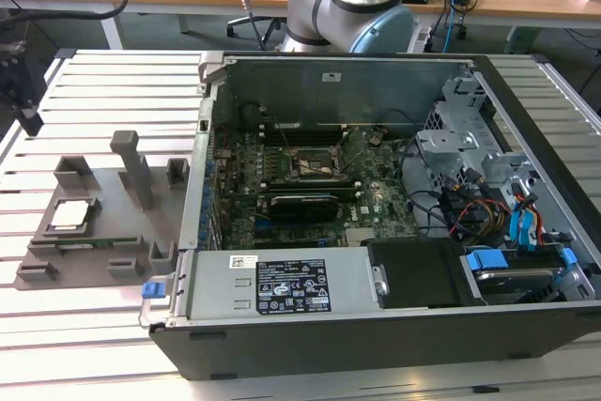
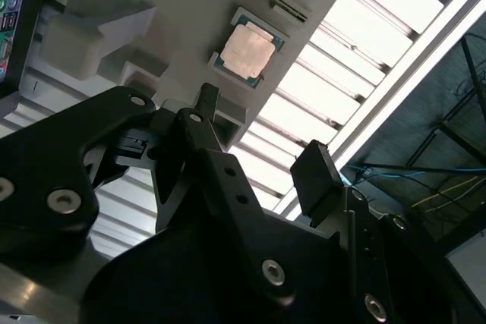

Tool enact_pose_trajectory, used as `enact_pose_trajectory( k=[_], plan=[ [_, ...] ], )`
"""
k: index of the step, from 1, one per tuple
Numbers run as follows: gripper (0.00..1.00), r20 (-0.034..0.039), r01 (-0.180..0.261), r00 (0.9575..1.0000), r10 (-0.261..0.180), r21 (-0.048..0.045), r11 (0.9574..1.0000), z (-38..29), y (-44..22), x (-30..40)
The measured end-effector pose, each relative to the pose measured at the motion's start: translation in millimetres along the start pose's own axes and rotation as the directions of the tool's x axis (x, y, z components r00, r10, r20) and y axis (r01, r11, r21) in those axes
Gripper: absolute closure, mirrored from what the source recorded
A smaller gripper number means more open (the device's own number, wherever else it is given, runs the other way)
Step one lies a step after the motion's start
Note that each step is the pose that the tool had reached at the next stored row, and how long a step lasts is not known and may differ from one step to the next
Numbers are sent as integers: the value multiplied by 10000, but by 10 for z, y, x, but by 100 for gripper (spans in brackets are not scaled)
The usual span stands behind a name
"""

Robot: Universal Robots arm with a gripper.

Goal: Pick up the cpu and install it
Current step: 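Pick up the cpu and move it towards the insertion slot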

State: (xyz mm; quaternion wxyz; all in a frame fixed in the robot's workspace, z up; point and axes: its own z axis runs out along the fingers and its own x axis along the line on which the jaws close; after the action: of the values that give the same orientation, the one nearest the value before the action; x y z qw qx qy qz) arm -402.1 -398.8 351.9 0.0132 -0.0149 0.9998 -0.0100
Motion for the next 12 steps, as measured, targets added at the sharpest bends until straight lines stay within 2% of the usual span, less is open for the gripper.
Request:
enact_pose_trajectory(
  k=[12],
  plan=[
    [34, 0, 0, 10000, 0, 0, 10000, 73, 1, -3]
  ],
)
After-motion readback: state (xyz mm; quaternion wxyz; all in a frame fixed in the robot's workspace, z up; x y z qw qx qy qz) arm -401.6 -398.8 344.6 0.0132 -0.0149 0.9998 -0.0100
